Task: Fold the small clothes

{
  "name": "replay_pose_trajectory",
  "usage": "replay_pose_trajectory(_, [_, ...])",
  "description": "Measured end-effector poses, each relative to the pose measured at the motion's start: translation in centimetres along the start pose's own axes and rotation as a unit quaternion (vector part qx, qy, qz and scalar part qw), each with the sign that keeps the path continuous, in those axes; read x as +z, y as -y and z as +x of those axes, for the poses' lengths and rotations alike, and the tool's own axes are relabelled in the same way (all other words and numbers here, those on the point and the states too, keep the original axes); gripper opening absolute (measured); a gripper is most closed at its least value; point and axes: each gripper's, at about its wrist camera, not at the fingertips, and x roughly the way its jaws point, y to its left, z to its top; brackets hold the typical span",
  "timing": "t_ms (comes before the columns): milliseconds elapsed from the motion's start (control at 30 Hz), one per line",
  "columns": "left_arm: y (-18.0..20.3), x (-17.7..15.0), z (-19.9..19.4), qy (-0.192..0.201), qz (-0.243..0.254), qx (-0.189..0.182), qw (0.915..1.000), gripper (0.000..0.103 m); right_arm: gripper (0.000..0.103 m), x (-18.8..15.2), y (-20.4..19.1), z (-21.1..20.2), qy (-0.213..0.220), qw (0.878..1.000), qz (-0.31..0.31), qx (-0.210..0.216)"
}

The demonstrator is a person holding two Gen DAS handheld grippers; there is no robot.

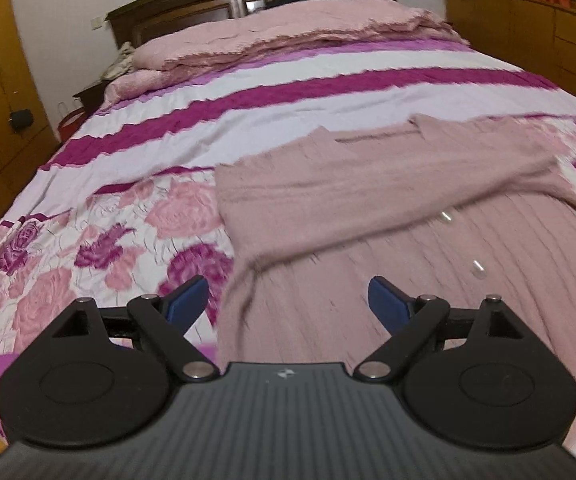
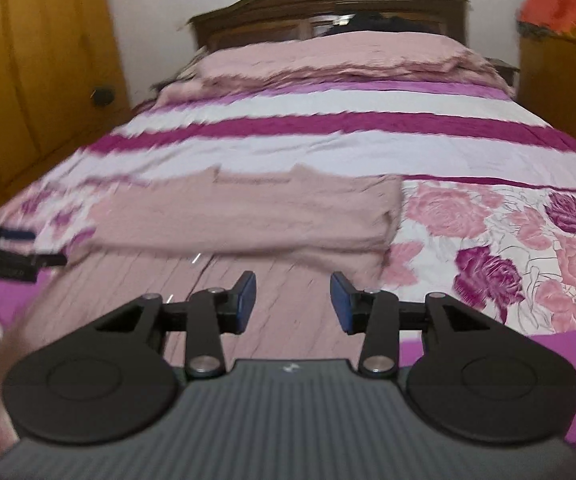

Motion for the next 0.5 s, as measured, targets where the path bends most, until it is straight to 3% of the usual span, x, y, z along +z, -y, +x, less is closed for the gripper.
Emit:
replay_pose_trajectory(167, [1.5,-3.2,-3.6,0.0,0.036,-0.024,0.9991,0.092,0.044,-2.6,-3.2,-1.3,-0.027,0.997,-0.062,0.021])
replay_pose_trajectory(500, [2.4,-9.0,-6.7,-0.039,0.101,-0.036,0.9934,0.092,0.044,-6.5,-4.9,-2.1,-0.089,0.99,-0.091,0.057])
